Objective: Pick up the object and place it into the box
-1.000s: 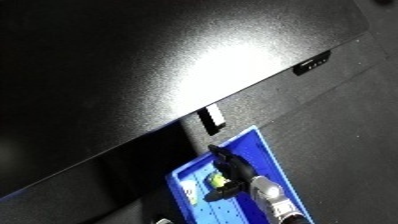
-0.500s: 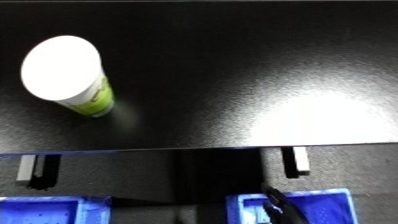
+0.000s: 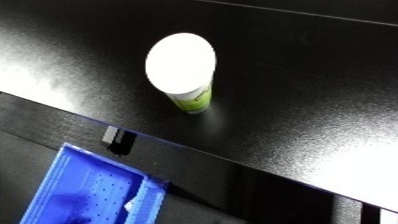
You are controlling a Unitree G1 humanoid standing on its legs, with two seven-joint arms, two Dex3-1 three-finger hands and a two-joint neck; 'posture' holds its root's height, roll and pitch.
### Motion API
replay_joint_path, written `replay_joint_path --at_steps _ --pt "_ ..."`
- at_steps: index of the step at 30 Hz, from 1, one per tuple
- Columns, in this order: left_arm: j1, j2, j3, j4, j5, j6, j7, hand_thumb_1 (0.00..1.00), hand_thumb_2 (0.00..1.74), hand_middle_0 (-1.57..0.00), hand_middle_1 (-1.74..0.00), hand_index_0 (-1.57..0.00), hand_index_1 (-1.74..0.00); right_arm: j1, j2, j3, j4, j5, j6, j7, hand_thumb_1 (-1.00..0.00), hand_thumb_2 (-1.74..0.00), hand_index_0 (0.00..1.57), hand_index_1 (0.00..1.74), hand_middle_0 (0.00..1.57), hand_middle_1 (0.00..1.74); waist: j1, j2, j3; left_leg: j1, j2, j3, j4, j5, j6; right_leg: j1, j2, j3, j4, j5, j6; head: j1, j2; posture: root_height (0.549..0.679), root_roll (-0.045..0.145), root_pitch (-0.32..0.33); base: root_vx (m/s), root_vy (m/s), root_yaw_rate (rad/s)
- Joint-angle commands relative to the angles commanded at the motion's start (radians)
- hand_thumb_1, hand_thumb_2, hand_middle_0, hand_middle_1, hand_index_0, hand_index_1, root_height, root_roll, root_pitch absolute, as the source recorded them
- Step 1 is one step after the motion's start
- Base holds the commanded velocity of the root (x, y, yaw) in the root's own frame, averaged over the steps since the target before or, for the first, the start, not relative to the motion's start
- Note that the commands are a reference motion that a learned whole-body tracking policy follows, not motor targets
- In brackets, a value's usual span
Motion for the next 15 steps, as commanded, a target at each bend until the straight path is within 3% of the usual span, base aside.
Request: replay_joint_path --at_steps 9,15 --pt "0.023 0.021 -0.004 -0.172 -0.071 -0.107 -0.042 0.0 0.0 0.0 0.0 0.0 0.0 0.04 0.008 0.001 -0.005 0.03 -0.019 0.0 0.0 0.0 0.0 0.0 0.0 0.0 0.027 -0.003 0.0 -0.014 -0.001 -0.008 0.012 -0.01 0.0072 -0.005 -0.0073 -0.014 0.008 -0.003 0.0089 -0.018 -0.024 0.607 0.041 0.01 0.002 0.003 0.025" --pt "0.035 0.047 -0.015 -0.309 -0.1 -0.111 -0.073 0.0 0.0 0.0 0.0 0.0 0.0 0.056 0.014 -0.006 0.019 0.055 -0.033 0.006 0.0 0.0 0.0 0.0 0.0 0.0 0.05 0.001 0.0 -0.013 -0.002 -0.017 0.006 -0.011 0.0071 0.002 -0.0137 -0.025 0.006 -0.004 0.0131 -0.035 -0.123 0.608 0.036 0.012 -0.006 -0.005 0.086"
